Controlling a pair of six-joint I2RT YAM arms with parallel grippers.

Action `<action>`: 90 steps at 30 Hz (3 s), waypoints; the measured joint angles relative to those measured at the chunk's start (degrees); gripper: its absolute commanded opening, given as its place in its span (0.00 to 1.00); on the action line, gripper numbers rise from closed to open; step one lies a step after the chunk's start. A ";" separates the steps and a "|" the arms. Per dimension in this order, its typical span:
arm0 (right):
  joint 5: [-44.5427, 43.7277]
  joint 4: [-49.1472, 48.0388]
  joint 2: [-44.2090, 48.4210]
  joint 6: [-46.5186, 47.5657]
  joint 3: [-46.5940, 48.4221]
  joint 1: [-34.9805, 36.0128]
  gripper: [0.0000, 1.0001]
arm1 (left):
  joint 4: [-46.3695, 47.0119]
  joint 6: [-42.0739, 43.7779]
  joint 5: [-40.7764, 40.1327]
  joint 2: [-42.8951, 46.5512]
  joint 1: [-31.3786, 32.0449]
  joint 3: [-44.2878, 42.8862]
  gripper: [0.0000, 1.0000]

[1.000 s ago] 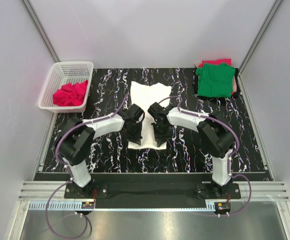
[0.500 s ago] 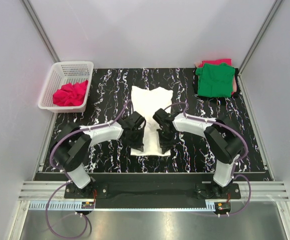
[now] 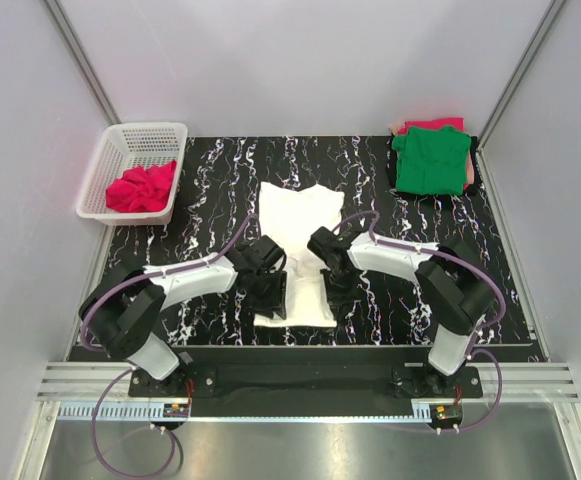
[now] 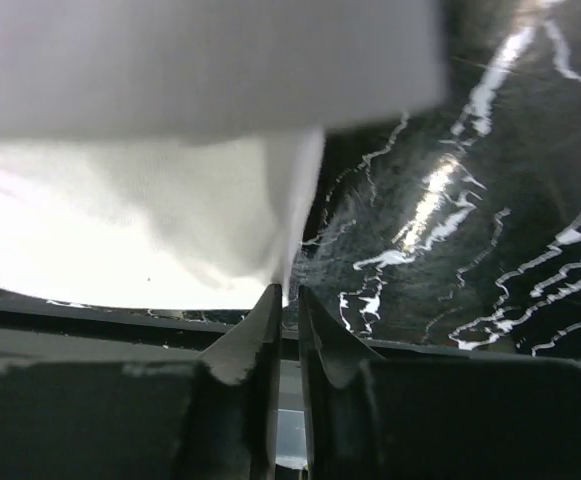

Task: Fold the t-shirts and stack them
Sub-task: Fold the tshirt

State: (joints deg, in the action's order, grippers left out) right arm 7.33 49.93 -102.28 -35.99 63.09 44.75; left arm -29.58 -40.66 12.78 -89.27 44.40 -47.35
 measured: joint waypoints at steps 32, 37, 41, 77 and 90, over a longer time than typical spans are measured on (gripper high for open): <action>-3.58 7.15 -0.76 5.25 21.03 -6.25 0.19 | -11.69 10.71 -1.84 -3.23 -16.02 -16.28 0.47; -3.04 6.69 -0.74 4.28 17.68 -6.25 0.19 | -10.14 10.78 -0.52 -4.15 -16.02 -13.94 0.47; -1.86 5.99 -0.68 3.45 14.93 -6.25 0.19 | -9.33 10.73 0.72 -5.31 -16.02 -12.46 0.47; 1.38 0.83 -0.63 1.60 10.25 -6.25 0.19 | -8.20 10.67 5.01 -10.23 -16.02 -15.91 0.45; 1.95 -0.66 -0.87 1.38 9.20 -6.25 0.20 | -8.22 10.67 5.55 -11.45 -16.02 -16.46 0.42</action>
State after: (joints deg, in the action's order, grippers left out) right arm 9.28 49.28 -103.15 -34.61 72.29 38.50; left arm -37.80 -30.00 18.33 -100.73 28.38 -63.81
